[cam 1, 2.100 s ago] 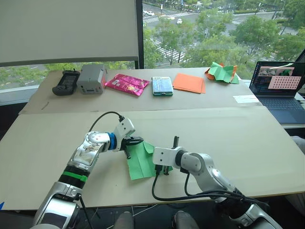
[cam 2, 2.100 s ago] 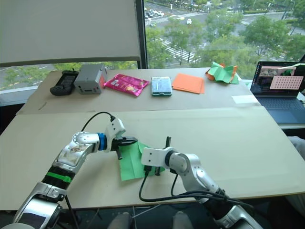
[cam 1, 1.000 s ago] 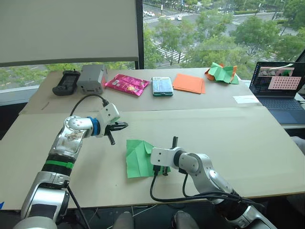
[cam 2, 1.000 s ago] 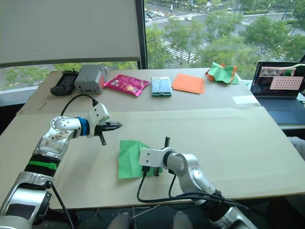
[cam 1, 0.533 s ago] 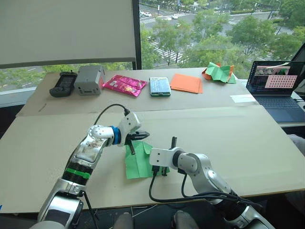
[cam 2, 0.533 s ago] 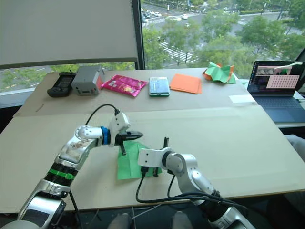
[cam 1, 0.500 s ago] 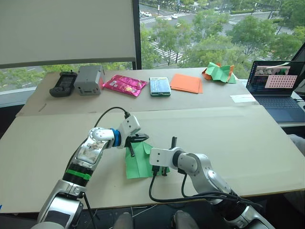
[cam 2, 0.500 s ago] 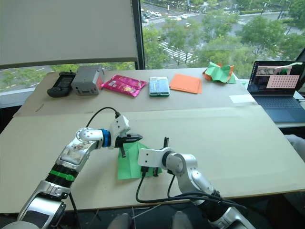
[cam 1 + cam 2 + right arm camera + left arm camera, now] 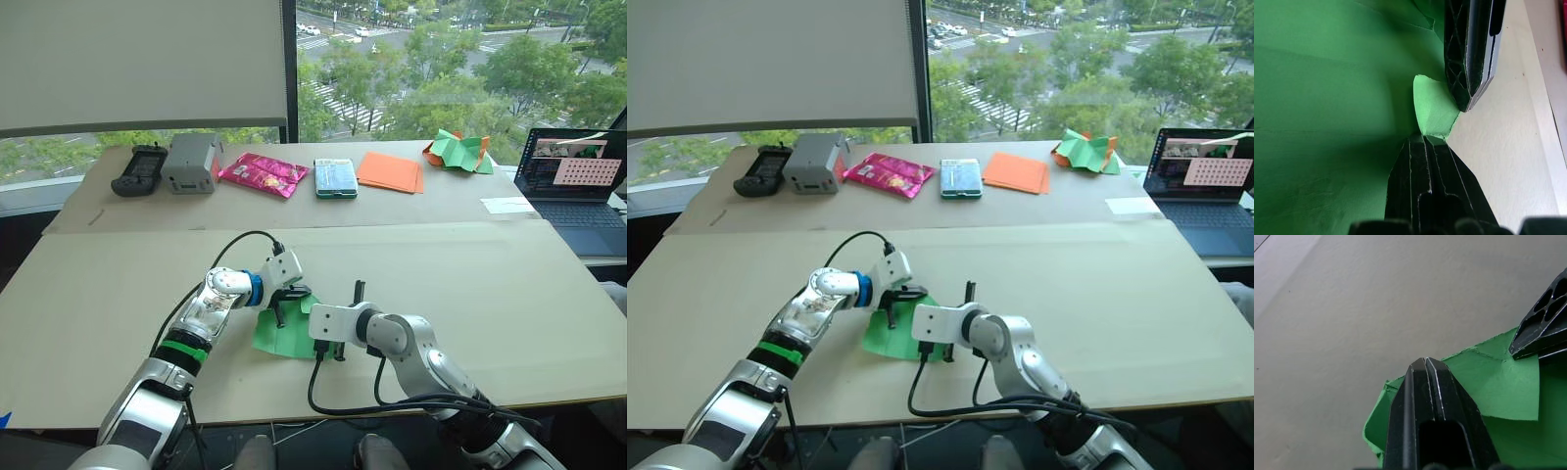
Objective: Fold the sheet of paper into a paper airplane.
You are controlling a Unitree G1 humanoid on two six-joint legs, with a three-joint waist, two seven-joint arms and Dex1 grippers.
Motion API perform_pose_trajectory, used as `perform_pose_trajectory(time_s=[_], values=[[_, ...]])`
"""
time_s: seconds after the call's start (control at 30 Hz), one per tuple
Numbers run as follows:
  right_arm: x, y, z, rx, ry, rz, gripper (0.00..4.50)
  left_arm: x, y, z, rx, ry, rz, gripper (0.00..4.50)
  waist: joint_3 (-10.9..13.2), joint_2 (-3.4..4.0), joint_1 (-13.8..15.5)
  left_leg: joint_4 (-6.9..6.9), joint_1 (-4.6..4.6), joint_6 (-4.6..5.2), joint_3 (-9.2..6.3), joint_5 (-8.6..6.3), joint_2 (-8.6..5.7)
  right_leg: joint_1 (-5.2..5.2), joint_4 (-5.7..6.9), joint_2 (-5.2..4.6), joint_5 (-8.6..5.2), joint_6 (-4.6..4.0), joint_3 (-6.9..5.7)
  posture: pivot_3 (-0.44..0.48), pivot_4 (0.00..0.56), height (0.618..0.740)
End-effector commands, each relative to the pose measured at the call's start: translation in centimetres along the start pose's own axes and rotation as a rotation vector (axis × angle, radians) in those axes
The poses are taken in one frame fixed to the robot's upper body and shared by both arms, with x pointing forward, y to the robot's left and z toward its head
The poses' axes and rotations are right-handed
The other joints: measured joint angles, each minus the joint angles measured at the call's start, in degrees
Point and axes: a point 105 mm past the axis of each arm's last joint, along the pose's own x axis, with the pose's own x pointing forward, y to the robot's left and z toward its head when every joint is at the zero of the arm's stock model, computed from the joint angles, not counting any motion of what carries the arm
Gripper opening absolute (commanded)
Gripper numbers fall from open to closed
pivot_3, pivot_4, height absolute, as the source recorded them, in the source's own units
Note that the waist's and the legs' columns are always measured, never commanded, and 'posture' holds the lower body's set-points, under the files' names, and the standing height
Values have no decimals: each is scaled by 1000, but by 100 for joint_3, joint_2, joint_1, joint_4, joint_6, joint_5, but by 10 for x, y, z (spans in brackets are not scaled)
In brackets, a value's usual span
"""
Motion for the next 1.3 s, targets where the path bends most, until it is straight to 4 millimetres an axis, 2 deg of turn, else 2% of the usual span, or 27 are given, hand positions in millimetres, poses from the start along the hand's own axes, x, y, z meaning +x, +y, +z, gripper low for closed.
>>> perform_pose_trajectory(time_s=[0.03,0.2,0.27,0.37,0.47,0.57,0.73,0.93,1.13,1.3], values=[[-3,-4,4,-11,-7,-16,314,2,-4,-14,18,71,-26,0,0,0,3,0,3,0,0,0,0,3,-1,0,0,0,0,0,150,706],[-7,-7,4,37,-25,-18,1961,4,-6,-16,11,73,-34,0,-5,4,1,0,18,-1,0,-1,0,17,-2,0,-1,0,0,0,150,706],[-16,-19,12,143,-92,-26,2620,5,-7,-16,8,71,-38,0,-5,4,4,0,19,-1,0,-1,1,18,-2,-1,-1,0,0,0,150,706],[-24,-40,22,314,-183,-60,2620,6,-6,-15,5,69,-38,0,-5,5,0,0,16,-1,0,0,1,19,-1,-1,-1,1,-1,0,150,706],[-26,-50,26,423,-228,-64,2620,6,-6,-15,4,69,-36,0,-5,6,7,0,18,-1,-1,-1,1,19,1,-1,-1,1,-1,0,150,706],[-16,-53,22,528,-229,-66,1808,6,-6,-16,1,68,-36,0,-6,7,3,0,18,-1,-1,-1,1,18,1,-1,-1,1,-2,0,150,706],[3,-43,12,566,-168,-55,94,5,-7,-17,3,68,-37,0,-7,9,3,-1,16,-1,-1,-1,1,17,1,-1,-1,0,-2,0,150,706],[15,-34,5,571,-116,-39,39,5,-7,-16,6,65,-35,0,-7,10,-2,-2,13,0,-1,-1,0,14,2,-1,-1,0,-2,0,150,706],[23,-29,5,583,-102,-21,39,4,-7,-16,9,65,-34,0,-7,10,-6,-1,13,0,-1,-1,0,14,1,-1,-1,0,-2,0,150,706],[31,-18,-8,580,-36,1,39,5,-7,-16,14,67,-32,0,-9,13,-14,-2,15,0,-1,-1,0,16,1,-1,-1,0,-2,0,150,706]])
